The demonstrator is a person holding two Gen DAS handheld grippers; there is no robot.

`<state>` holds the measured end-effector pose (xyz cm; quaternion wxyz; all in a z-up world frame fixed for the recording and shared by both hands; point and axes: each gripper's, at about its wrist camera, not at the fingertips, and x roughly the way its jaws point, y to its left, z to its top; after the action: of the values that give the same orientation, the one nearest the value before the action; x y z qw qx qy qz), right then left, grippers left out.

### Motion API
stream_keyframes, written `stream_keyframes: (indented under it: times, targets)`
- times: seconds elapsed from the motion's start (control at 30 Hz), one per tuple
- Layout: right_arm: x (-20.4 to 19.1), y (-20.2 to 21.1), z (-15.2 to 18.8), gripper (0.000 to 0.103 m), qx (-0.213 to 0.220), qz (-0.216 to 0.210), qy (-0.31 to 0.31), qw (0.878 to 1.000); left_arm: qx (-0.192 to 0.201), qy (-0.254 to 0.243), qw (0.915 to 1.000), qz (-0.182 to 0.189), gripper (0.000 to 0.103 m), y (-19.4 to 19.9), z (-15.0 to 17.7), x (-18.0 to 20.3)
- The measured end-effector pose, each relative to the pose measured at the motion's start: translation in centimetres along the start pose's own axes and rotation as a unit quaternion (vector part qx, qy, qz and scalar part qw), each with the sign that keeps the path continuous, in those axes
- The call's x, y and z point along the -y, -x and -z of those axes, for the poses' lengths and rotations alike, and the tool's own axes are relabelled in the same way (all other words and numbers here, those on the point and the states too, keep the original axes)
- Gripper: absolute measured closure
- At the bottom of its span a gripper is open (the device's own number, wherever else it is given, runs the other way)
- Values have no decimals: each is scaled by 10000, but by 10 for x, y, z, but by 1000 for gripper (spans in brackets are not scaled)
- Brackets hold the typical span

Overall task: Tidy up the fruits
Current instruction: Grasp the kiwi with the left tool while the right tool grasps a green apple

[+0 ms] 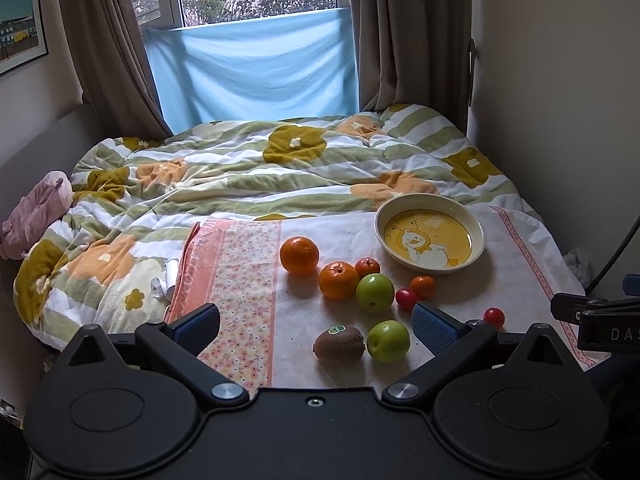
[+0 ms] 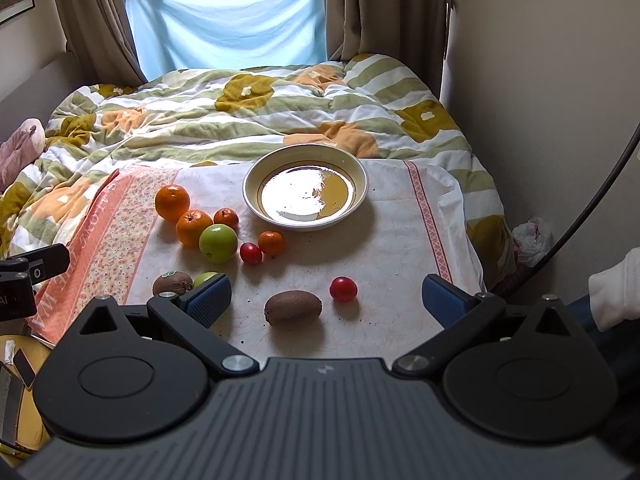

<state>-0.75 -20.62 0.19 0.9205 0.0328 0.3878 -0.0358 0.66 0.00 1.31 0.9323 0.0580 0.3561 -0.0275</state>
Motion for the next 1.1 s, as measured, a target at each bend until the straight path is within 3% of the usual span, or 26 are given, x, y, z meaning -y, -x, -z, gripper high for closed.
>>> stream_keyframes:
  times: [0.13, 0.37, 0.57, 0.9, 1.1]
  targets:
    - [4, 2, -2, 0, -33, -97, 68, 9999, -64, 16, 10000, -12, 0, 1, -1, -2]
    - [-3, -23, 5, 0, -95, -672, 259, 9974, -172, -98, 9997, 146, 0, -24, 10, -15]
    - [-20, -53, 10, 0, -120, -801, 313, 9962, -179, -848, 9942, 632, 0, -63, 18, -27]
    - [-69, -115, 21, 0, -528, -750, 155, 9957, -399, -2122, 9648, 1503, 0, -146, 33, -36]
    - [-83, -149, 26, 1, -861, -833, -280, 9924, -507, -2824, 9378, 1956, 6, -184, 44, -28]
